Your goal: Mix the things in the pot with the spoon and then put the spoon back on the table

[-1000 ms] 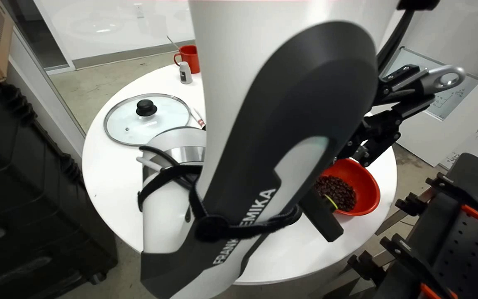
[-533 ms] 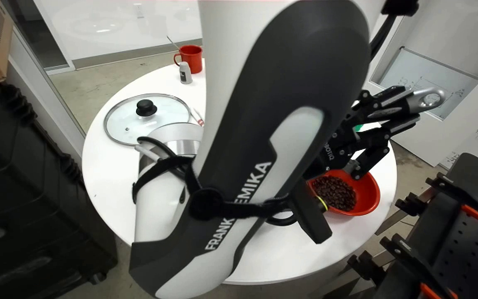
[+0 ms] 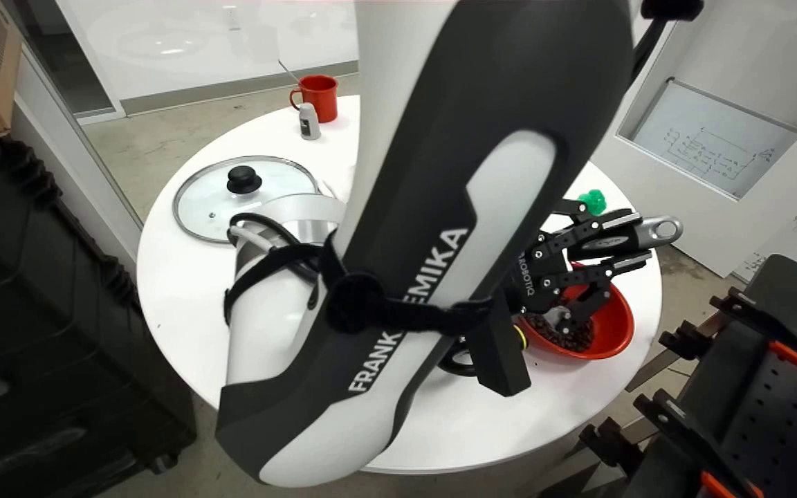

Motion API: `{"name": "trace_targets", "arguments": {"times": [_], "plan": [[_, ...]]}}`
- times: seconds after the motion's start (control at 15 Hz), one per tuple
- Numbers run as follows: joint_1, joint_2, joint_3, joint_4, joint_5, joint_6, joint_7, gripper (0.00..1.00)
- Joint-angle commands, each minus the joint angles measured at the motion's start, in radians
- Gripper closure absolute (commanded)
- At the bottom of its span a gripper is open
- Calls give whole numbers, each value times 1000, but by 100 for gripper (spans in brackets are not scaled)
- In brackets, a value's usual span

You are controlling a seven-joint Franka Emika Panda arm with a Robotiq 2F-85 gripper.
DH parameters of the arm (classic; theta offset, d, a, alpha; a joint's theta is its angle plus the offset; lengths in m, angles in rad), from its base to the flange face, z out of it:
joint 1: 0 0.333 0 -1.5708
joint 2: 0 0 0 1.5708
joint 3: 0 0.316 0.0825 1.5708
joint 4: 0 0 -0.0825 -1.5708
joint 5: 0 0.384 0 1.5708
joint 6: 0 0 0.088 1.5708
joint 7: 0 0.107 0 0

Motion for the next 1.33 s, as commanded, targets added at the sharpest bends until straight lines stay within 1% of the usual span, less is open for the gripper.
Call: {"name": "trace_targets", "arguments": {"times": [0.0, 0.4, 0.6, 0.93, 1.27], "plan": [[-20, -53, 0, -57, 0, 114, -106, 92], [-16, -70, -7, -87, 8, 258, -232, 92], [-1, -74, -1, -91, 8, 296, -279, 92], [4, -97, -9, -80, 31, 303, -317, 92], [-20, -122, -45, -34, 100, 270, -357, 92]]}}
